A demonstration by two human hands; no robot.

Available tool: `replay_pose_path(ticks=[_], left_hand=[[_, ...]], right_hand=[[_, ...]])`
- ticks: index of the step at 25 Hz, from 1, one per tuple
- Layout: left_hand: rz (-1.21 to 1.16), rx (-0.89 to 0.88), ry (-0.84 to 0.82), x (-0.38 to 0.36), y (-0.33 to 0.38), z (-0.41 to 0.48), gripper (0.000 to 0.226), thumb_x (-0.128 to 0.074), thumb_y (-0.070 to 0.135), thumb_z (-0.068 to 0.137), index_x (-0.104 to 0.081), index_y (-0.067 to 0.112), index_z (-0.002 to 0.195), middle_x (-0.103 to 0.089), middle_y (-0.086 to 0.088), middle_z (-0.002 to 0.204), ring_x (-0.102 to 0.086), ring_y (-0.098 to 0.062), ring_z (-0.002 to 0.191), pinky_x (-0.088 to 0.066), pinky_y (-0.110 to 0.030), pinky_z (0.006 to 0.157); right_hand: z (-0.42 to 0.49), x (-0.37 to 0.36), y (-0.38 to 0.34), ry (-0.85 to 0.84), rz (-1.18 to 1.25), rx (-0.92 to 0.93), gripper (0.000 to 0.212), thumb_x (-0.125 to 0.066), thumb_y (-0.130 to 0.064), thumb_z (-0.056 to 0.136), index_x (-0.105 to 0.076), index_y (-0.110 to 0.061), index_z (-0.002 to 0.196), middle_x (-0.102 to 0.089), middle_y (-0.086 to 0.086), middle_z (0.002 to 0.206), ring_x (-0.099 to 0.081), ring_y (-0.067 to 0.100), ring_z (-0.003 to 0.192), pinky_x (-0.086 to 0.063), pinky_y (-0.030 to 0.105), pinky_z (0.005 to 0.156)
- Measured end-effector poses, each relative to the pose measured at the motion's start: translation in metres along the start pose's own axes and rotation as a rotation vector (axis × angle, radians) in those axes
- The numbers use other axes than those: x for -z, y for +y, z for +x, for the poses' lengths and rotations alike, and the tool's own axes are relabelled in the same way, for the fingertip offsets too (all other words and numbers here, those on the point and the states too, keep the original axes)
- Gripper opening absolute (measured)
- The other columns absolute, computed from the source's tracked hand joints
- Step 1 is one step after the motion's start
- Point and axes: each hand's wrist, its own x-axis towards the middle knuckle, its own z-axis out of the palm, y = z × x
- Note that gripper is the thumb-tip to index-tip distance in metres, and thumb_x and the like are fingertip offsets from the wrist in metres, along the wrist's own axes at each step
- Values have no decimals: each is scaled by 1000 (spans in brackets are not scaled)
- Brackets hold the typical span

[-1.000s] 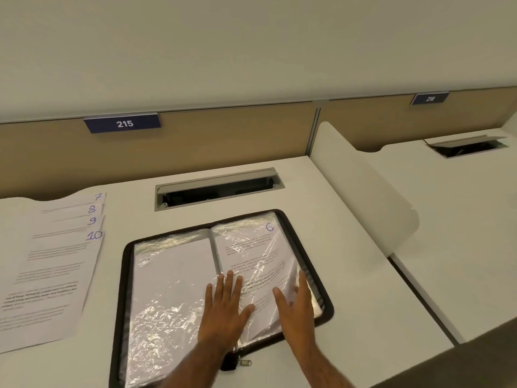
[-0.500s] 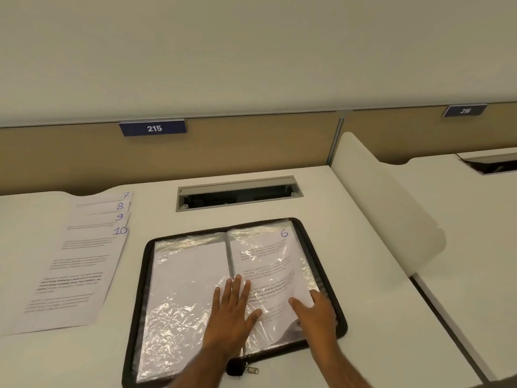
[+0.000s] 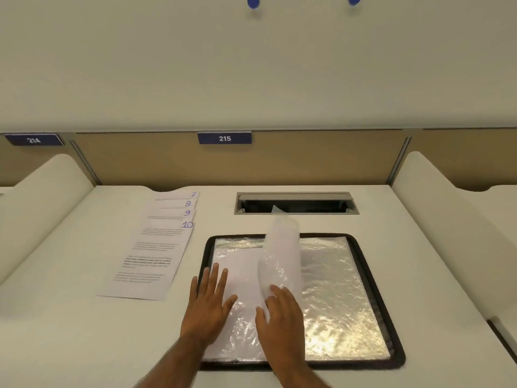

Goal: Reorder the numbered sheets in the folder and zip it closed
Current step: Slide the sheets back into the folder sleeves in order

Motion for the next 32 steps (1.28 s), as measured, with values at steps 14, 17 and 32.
replay_pose_path(ticks=[14,17,32], left_hand=[[-50,-2,-41,-2,-232,-27,70,-23,64,103,-31,20,158,-23,-6,166,-16,-25,153,-15,-48,116],[-25,-11,-23,5,-286,-35,71,-25,64,103,-34,19,157,-25,-6,166,-14,-24,153,-14,-48,117],[-68,-55,-176,1,-361,84,65,-27,65,102,-51,24,146,-39,-2,157,-21,-22,149,-8,-37,117]], right_hand=[[-31,-124,-111,-232,-225,-212,75,-19,-66,97,-73,-19,73,-75,6,113,-70,36,106,-45,58,91],[-38,-150,-142,-216,-146,-239,84,-16,-76,94,-76,-19,76,-76,6,107,-73,36,99,-34,55,93],[109,-209,-212,-416,-177,-67,62,-11,-70,95,-56,-28,108,-73,3,116,-74,19,96,-56,41,88]])
